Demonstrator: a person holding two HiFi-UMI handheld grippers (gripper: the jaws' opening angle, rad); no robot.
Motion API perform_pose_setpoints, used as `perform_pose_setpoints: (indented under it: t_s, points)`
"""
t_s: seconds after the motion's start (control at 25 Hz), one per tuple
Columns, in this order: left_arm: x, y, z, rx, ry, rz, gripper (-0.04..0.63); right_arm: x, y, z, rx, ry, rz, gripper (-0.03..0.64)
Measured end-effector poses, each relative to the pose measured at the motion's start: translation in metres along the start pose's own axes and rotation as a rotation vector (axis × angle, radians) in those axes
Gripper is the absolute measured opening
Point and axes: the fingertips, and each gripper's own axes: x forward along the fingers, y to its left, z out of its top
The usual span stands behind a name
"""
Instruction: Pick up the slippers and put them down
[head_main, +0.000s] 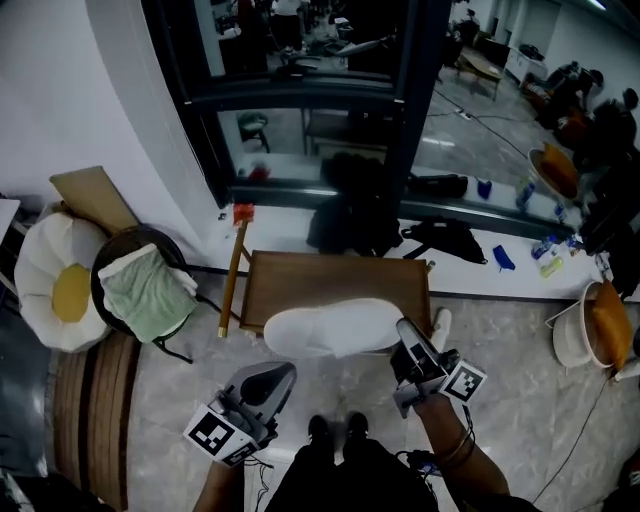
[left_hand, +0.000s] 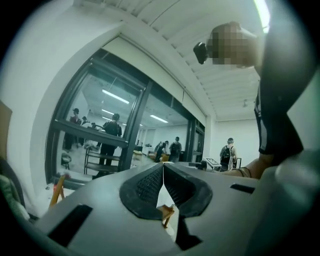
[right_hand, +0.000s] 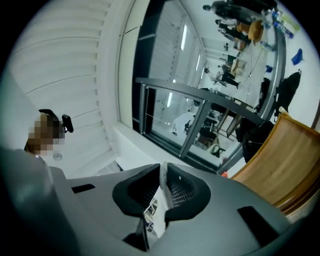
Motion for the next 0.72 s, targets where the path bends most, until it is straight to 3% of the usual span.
perform_pose_setpoints:
  t_s: [0.24,0.48,0.72]
  points:
    - [0.045,0.027,-0.063,-0.024,0.107,0.007,0.011,0.009,-0.066,0.009,-0.006,-0.088,-0.068,0.054]
    - [0.083,0.039,-0.122,-0.101,0.154,-0.033,0.011,0.001,-0.148,0.006,0.038,-0.196,-0.172,0.054]
    - [0.113,0.062,-0.174,-0.134,0.178,-0.015,0.011,-0.008,-0.213,-0.008,0.058,-0.230,-0.275,0.054]
